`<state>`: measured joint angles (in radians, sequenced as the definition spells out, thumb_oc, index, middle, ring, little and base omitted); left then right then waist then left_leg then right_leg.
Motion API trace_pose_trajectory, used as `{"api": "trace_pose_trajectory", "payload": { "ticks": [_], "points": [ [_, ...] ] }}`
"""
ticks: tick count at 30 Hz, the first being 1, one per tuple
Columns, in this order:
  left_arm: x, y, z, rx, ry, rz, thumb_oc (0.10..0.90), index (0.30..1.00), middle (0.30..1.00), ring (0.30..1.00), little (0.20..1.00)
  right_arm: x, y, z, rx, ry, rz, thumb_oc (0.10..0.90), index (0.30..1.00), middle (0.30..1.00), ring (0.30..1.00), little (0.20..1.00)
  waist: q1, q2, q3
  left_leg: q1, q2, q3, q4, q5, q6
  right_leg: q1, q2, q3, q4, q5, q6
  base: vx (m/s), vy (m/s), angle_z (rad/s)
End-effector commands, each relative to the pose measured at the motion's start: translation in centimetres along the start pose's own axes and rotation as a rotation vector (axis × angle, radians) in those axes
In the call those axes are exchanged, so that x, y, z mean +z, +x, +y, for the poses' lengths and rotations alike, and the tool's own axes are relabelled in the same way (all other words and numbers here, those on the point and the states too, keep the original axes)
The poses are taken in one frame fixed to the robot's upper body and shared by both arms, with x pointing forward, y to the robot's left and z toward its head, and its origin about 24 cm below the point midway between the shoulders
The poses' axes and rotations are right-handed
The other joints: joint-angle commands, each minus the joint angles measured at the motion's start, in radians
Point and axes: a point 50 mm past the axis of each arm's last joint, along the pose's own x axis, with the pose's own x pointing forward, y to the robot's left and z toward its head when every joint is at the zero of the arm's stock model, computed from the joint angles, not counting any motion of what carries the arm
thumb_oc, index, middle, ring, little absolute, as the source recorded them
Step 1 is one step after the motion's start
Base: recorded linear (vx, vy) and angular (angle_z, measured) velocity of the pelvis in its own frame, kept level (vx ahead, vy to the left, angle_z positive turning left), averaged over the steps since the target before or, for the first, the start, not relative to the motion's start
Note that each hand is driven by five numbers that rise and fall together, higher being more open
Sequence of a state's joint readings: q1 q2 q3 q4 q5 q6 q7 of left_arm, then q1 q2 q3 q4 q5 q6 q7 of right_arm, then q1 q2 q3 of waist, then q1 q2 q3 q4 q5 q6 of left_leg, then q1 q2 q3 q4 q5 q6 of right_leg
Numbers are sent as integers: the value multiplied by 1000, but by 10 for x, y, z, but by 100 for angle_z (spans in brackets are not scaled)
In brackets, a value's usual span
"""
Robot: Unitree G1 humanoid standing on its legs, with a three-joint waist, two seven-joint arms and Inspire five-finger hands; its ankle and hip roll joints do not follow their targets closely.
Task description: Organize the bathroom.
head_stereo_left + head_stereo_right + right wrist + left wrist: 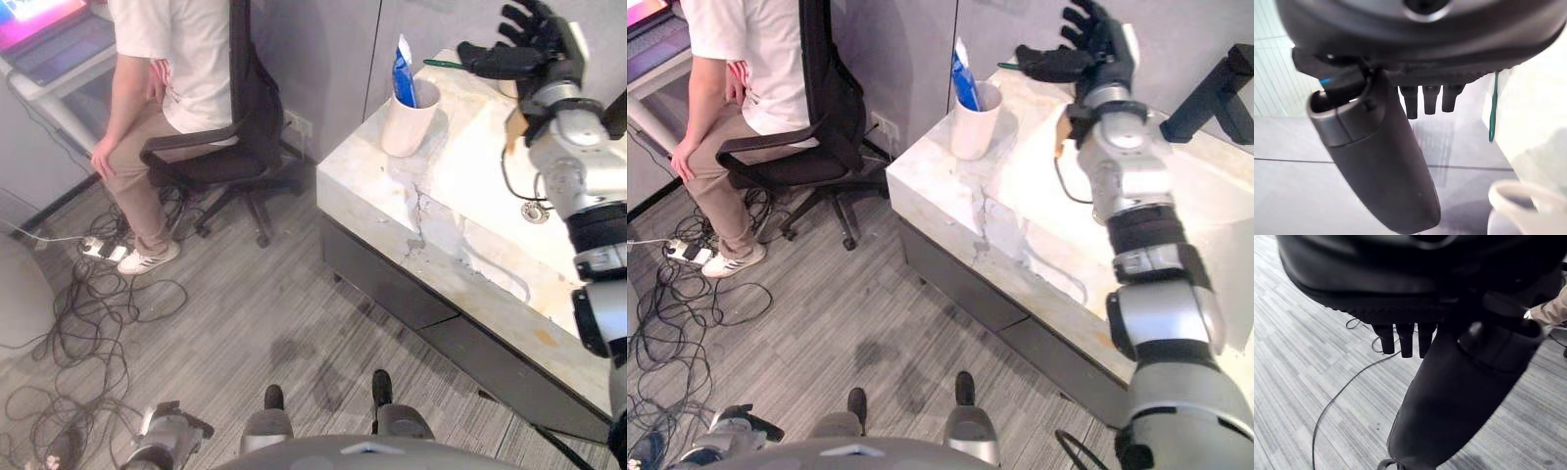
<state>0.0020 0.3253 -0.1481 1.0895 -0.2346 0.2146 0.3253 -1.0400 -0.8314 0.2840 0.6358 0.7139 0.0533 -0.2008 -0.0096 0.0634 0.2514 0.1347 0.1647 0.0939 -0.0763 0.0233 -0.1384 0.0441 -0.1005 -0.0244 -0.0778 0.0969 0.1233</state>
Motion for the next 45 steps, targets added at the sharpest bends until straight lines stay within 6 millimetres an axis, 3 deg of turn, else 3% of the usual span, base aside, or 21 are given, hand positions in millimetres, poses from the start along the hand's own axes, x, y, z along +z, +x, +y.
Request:
{"api": "trace_pose_trajectory", "payload": {
  "ticks": [1, 3, 4, 7, 11, 14, 15, 18, 19, 26, 29, 30, 31, 32, 33, 35, 36, 38, 41, 44, 45],
  "points": [
    [-17, 9, 58, 155, 129, 22, 800, 900, 900, 900, 900, 122, 6, -25, -56, 17, -428, 800, 900, 900, 900, 900, -30, -94, -131, -3, 26, 5, 96, -69, 32, -57, -50, 172, 79, -55, 39, 21, 6, -11],
    [-17, 9, 59, 155, 129, 19, 800, 900, 900, 900, 900, 131, 4, -32, -58, 20, -454, 800, 900, 900, 900, 900, -37, -98, -136, 0, 27, 10, 96, -72, 32, -58, -49, 176, 80, -55, 39, 32, 5, -18],
    [-17, 10, 60, 153, 127, 18, 800, 900, 900, 900, 900, 148, -1, -45, -70, 10, -502, 800, 900, 900, 900, 900, -52, -107, -144, 6, 30, 21, 96, -75, 29, -61, -46, 183, 85, -56, 40, 52, 3, -23],
    [-20, 10, 61, 155, 126, 26, 800, 900, 900, 900, 900, 170, -13, -72, -103, 20, -573, 800, 900, 900, 900, 900, -81, -119, -159, 19, 33, 42, 91, -81, 27, -66, -41, 195, 85, -54, 43, 41, -13, -21],
    [-23, 10, 63, 168, 104, 28, 800, 900, 900, 900, 900, 184, -28, -106, -171, -1, -600, 800, 900, 900, 900, 900, -111, -130, -165, 22, 40, 65, 90, -86, 24, -87, -33, 212, 99, -55, 46, -4, -13, -19],
    [-25, 10, 63, 166, 97, 31, 800, 900, 900, 900, 900, 184, -32, -117, -208, -12, -594, 800, 900, 900, 900, 900, -121, -132, -165, 23, 41, 73, 90, -88, 24, -94, -31, 216, 103, -54, 47, -23, -4, -28],
    [-28, 9, 61, 165, 70, 34, 800, 900, 900, 900, 900, 178, -45, -156, -329, -58, -516, 800, 900, 900, 900, 900, -155, -133, -162, 26, 46, 95, 94, -92, 22, -116, -26, 232, 114, -49, 47, -63, -4, -21],
    [-31, 9, 59, 171, 45, 34, 800, 900, 900, 900, 900, 159, -62, -201, -533, -130, -400, 800, 900, 900, 900, 900, -184, -129, -156, 26, 50, 114, 98, -96, 20, -137, -19, 251, 126, -47, 48, -46, -6, -32],
    [-31, 9, 61, 181, 21, 30, 800, 900, 900, 900, 900, 147, -76, -227, -667, -179, -341, 800, 900, 900, 900, 900, -198, -127, -151, 31, 51, 122, 104, -103, 20, -144, -14, 261, 136, -48, 47, -9, -26, -42],
    [-40, 9, 61, 183, -21, 34, 800, 900, 900, 900, 900, 118, -133, -295, -1037, -275, -152, 800, 900, 900, 900, 900, -227, -118, -138, 45, 54, 130, 114, -117, 21, -161, 1, 286, 155, -52, 40, 13, -24, -14],
    [-43, 8, 57, 173, -38, 36, 800, 900, 900, 900, 900, 97, -151, -308, -1157, -248, -75, 800, 900, 900, 900, 900, -243, -105, -135, 50, 54, 131, 115, -125, 22, -165, 4, 288, 157, -55, 38, 8, -9, -6],
    [-43, 7, 57, 175, -49, 32, 800, 900, 900, 900, 900, 75, -166, -316, -1255, -221, -20, 800, 900, 900, 900, 900, -250, -104, -132, 48, 54, 131, 114, -116, 18, -172, 9, 293, 154, -46, 33, 0, 0, 0],
    [-43, 7, 57, 175, -49, 32, 800, 900, 900, 900, 900, 75, -166, -316, -1255, -221, -20, 800, 900, 900, 900, 900, -250, -104, -132, 48, 54, 131, 114, -116, 18, -172, 9, 293, 154, -46, 33, -33, -43, -2],
    [-40, 8, 56, 175, -51, 19, 800, 900, 900, 900, 900, 51, -185, -324, -1359, -190, 43, 800, 900, 900, 900, 900, -253, -104, -128, 50, 55, 133, 113, -112, 16, -176, 11, 295, 155, -45, 31, -2, -22, -3],
    [-39, 8, 56, 174, -51, 14, 800, 900, 900, 900, 900, 40, -195, -328, -1407, -177, 77, 800, 900, 900, 900, 900, -253, -102, -128, 54, 56, 133, 113, -116, 16, -175, 11, 292, 156, -52, 32, -5, -30, -5],
    [-38, 8, 55, 172, -52, 10, 800, 900, 900, 900, 900, 31, -202, -329, -1438, -170, 101, 800, 900, 900, 900, 900, -256, -99, -125, 56, 56, 133, 114, -117, 17, -174, 12, 292, 157, -53, 31, -10, -36, -3],
    [-33, 8, 55, 169, -47, -3, 800, 900, 900, 900, 900, 4, -227, -334, -1536, -149, 177, 800, 900, 900, 900, 900, -251, -97, -125, 52, 59, 131, 117, -98, 13, -182, 20, 295, 159, -47, 23, -12, -60, -1],
    [-31, 8, 55, 165, -44, -9, 800, 900, 900, 900, 900, -15, -244, -335, -1596, -144, 241, 800, 900, 900, 900, 900, -252, -92, -124, 55, 64, 129, 123, -95, 10, -181, 23, 290, 164, -56, 22, -4, -71, -3],
    [-26, 9, 54, 162, -43, -17, 800, 900, 900, 900, 900, -51, -275, -333, -1668, -150, 397, 800, 900, 900, 900, 900, -249, -88, -129, 53, 88, 116, 158, -41, -12, -192, 43, 286, 172, -54, 3, -11, -108, -3],
    [-16, 10, 53, 146, -34, -28, 800, 900, 900, 900, 900, -104, -302, -315, -1679, -112, 583, 800, 900, 900, 900, 900, -241, -98, -124, -21, 156, 29, 362, 125, -48, -192, 93, 283, 187, -42, -54, -23, -189, -5],
    [-11, 10, 52, 137, -32, -33, 800, 900, 900, 900, 900, -118, -307, -308, -1674, -103, 632, 800, 900, 900, 900, 900, -239, -104, -116, -60, 145, -3, 429, 122, -39, -185, 101, 287, 190, -44, -67, -43, -158, -2]
  ]
}}
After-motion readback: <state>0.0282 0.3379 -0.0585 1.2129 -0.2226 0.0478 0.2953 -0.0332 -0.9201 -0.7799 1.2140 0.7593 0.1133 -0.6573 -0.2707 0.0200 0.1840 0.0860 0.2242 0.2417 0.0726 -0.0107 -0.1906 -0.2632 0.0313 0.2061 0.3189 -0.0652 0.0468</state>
